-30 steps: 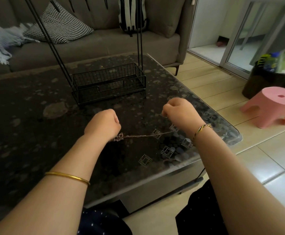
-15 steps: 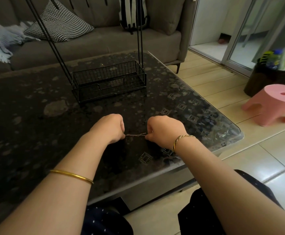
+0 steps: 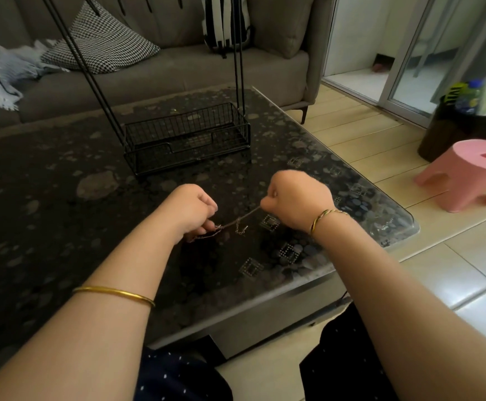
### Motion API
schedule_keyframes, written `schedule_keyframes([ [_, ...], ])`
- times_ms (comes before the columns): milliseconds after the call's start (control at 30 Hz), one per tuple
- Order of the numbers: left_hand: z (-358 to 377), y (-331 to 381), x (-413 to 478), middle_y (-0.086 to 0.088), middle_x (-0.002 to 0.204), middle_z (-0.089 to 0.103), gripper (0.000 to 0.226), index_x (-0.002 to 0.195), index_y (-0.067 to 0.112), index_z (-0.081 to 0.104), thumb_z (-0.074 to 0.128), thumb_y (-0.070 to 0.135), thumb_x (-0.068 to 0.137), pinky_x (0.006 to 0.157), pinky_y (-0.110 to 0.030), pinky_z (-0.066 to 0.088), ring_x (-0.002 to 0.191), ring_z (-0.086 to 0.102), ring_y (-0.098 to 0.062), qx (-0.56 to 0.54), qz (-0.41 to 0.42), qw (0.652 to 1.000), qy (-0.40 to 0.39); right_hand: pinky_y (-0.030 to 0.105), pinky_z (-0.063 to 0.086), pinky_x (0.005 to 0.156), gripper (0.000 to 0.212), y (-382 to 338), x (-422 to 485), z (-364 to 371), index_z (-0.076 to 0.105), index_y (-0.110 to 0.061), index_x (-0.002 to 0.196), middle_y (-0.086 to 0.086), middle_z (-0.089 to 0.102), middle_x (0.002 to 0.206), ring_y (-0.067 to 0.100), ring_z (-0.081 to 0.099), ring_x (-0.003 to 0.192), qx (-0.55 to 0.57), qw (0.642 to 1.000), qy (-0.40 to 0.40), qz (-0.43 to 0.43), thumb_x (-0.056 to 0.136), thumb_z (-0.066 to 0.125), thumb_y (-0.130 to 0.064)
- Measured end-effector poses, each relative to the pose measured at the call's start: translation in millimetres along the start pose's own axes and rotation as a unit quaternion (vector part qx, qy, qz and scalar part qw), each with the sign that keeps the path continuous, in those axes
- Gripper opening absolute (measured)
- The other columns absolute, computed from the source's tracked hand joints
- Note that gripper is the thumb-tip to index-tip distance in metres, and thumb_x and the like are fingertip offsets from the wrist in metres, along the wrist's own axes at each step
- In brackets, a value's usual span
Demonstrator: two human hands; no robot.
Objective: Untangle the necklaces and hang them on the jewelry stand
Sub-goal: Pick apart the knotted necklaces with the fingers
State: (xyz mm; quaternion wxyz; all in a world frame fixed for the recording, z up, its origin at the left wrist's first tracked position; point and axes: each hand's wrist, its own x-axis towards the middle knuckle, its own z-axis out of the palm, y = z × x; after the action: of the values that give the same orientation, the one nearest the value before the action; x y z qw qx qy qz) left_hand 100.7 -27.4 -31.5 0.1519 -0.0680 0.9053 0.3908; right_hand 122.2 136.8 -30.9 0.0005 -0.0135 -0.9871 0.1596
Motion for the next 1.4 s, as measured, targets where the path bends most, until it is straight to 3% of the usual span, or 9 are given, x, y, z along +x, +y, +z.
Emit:
schedule_keyframes([
  [67,1.9,1.1,-1.4,-0.008,0.083,0.064,0.018,0.082,0.017,0.060,0.053,0.007,0.096,0.083,-0.035,0.055,0.083,0.063,-0.020,0.029,0.004,1.000,-0.001,0.031,0.041,0.064,0.021,2.4,1.9,-7.1,0.063,-0.011,0.081,0.006,0.059,0.083,0.028,0.057,0.081,0.029,0.999,0.031,0.003,0.088,0.055,-0.029],
  [167,5.4,0.4,-1.6,-0.007,0.094,0.065,0.015,0.083,0.017,0.063,0.056,0.009,0.094,0.082,-0.035,0.054,0.088,0.063,-0.020,0.106,0.023,0.994,0.009,0.035,0.047,0.064,0.027,4.4,3.4,-13.2,0.062,-0.001,0.074,0.017,0.063,0.080,0.026,0.057,0.070,0.124,0.991,0.048,-0.024,0.088,0.055,-0.022],
  [267,8.9,4.6,-1.7,-0.002,0.107,0.064,0.015,0.078,0.027,0.064,0.062,0.019,0.091,0.090,-0.037,0.050,0.105,0.057,-0.022,0.176,0.040,0.982,0.046,0.021,0.041,0.052,0.029,1.9,0.7,-18.4,0.063,0.010,0.080,0.020,0.057,0.069,0.017,0.045,0.055,0.213,0.975,0.051,-0.047,0.089,0.054,-0.016],
  [500,17.9,20.9,-11.4,0.004,0.091,0.068,0.013,0.086,0.021,0.070,0.065,0.009,0.086,0.067,-0.025,0.040,0.086,0.058,-0.008,-0.050,0.117,0.989,-0.070,0.017,0.029,0.044,0.029,-5.6,-1.4,-20.5,0.060,0.015,0.079,0.006,0.044,0.057,0.009,0.033,0.046,0.297,0.948,0.096,-0.066,0.087,0.056,-0.012],
  [867,4.1,13.7,-8.6,0.000,0.083,0.069,0.017,0.084,0.018,0.068,0.062,0.003,0.089,0.062,-0.021,0.045,0.073,0.063,-0.007,-0.096,0.093,0.991,-0.013,0.039,0.051,0.067,0.032,13.3,5.7,-7.4,0.051,-0.010,0.058,0.009,0.054,0.066,0.026,0.053,0.065,0.146,0.988,0.040,0.031,0.087,0.058,-0.022],
  [1000,2.8,11.9,-5.6,0.001,0.083,0.070,0.015,0.085,0.017,0.070,0.061,0.007,0.091,0.064,-0.022,0.047,0.071,0.062,-0.006,-0.128,0.086,0.988,-0.024,0.031,0.050,0.072,0.012,7.7,6.1,-0.5,0.067,-0.011,0.082,0.008,0.066,0.087,0.022,0.060,0.080,0.131,0.991,-0.030,0.019,0.087,0.058,-0.018],
  [1100,2.5,12.4,-4.3,0.002,0.083,0.070,0.014,0.086,0.018,0.069,0.060,0.010,0.093,0.066,-0.024,0.048,0.072,0.062,-0.007,-0.135,0.086,0.987,-0.027,0.016,0.042,0.058,0.017,2.0,5.5,-0.9,0.068,-0.014,0.103,-0.006,0.062,0.082,0.003,0.055,0.066,0.229,0.972,-0.054,0.001,0.088,0.061,-0.017],
  [1233,1.4,12.0,-3.5,0.001,0.086,0.071,0.013,0.089,0.018,0.069,0.059,0.013,0.094,0.067,-0.025,0.047,0.074,0.063,-0.007,-0.139,0.092,0.986,-0.021,0.007,0.029,0.036,0.013,-4.5,3.8,-0.5,0.071,-0.010,0.096,-0.015,0.047,0.042,-0.006,0.042,0.033,0.350,0.932,-0.087,-0.005,0.087,0.065,-0.018],
  [1400,0.2,12.5,-5.7,0.000,0.086,0.070,0.011,0.090,0.016,0.068,0.059,0.013,0.094,0.068,-0.026,0.052,0.073,0.067,-0.008,-0.146,0.096,0.985,-0.011,0.007,0.027,0.034,0.010,-8.0,6.0,2.7,0.068,-0.012,0.082,-0.011,0.046,0.051,-0.006,0.040,0.031,0.356,0.933,-0.042,0.004,0.089,0.064,-0.018],
])
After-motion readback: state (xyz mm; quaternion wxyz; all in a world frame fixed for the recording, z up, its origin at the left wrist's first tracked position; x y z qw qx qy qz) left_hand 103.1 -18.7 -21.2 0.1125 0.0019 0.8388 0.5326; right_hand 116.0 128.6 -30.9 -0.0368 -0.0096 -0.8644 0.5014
